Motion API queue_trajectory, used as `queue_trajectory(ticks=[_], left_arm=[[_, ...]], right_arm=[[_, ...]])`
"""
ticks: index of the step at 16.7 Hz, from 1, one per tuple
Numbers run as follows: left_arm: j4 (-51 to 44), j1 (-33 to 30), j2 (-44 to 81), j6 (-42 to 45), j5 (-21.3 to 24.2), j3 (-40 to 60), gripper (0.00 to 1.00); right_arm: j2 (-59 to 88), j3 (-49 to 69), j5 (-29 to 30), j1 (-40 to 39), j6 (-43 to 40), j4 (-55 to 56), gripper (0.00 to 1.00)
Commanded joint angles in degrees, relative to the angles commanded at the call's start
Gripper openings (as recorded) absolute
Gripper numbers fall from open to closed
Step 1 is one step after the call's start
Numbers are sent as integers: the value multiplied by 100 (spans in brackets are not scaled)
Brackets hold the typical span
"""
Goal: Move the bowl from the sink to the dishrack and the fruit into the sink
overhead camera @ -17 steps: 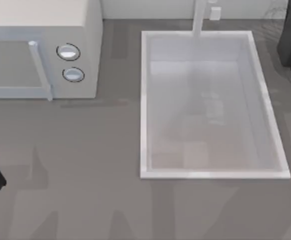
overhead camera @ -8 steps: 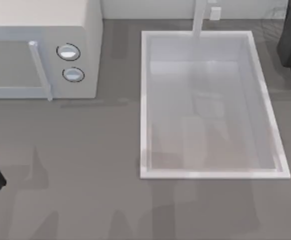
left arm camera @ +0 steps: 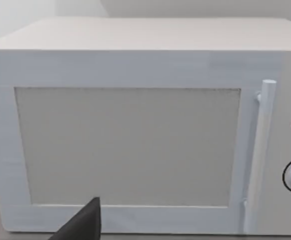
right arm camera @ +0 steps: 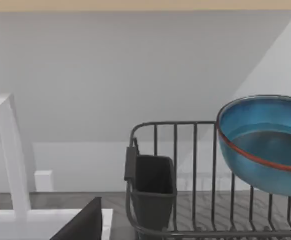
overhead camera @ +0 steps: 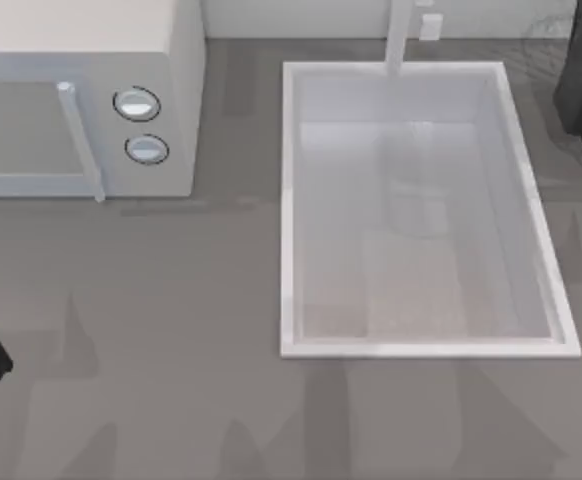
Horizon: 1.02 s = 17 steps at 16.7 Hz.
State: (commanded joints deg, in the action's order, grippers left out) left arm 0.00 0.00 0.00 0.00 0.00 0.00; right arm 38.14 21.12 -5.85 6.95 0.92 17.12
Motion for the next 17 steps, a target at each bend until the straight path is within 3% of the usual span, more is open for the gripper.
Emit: queue_trajectory(ticks=[8, 17], left_arm=[[0, 0, 0, 0, 0, 0, 100], [0, 0, 0, 0, 0, 0, 100]], right_arm=[[-3321, -1818, 500, -602, -62, -1469, 100], [-3814, -2112, 585, -695, -92, -1712, 100]])
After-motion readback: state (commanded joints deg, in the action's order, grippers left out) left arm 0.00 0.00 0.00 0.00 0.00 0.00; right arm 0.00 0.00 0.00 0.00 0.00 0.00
